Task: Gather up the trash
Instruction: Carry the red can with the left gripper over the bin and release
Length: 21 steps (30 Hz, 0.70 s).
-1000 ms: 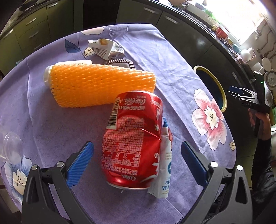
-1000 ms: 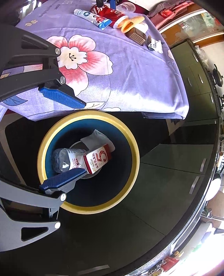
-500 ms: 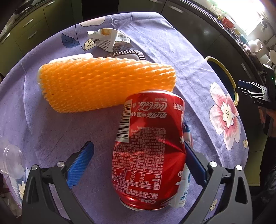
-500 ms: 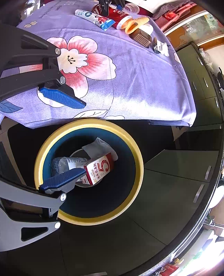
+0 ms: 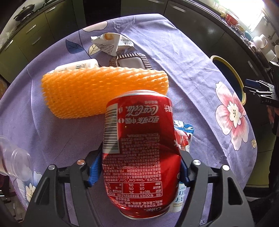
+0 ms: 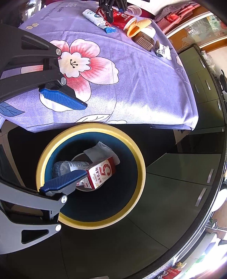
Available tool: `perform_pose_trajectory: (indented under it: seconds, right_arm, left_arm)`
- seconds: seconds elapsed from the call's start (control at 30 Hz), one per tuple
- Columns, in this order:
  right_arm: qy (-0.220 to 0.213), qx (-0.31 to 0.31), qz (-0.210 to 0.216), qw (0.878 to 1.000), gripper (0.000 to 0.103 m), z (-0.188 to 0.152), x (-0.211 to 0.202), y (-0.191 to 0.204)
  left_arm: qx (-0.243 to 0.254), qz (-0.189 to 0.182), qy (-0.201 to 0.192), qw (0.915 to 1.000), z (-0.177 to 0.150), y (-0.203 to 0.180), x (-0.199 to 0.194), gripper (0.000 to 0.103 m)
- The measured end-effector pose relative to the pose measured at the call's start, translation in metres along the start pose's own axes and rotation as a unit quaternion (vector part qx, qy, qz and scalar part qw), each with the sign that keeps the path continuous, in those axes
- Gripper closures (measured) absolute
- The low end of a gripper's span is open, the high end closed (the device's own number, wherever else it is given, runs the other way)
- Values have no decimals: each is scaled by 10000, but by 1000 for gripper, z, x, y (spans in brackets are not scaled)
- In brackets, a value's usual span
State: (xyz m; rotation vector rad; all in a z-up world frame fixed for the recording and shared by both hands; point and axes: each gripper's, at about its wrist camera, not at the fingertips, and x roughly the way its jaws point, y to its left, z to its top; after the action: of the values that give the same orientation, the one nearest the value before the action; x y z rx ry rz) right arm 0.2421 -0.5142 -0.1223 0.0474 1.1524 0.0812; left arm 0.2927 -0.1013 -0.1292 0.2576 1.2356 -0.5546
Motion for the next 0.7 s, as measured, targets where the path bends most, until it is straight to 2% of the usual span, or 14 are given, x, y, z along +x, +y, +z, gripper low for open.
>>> perform_pose_trajectory:
  seconds: [0.2, 0.3, 0.5, 0.7]
  right_arm:
    - [-98, 1, 3, 10000, 32, -2, -9, 0]
    - [-167, 73, -28, 9998, 32, -5, -16, -5]
    - [-303, 321, -191, 9988, 32, -21, -36, -32]
    - [-460, 550, -361, 9968, 32, -44, -61, -67]
  left_arm:
    - [109, 400, -356, 9985, -9, -4, -38, 37]
    - [328, 379, -562, 9972, -12, -23, -62, 37]
    - [1081, -190, -774, 9909, 7, -102, -79, 37]
    - [1834, -840, -733, 9767, 61, -200, -48, 37]
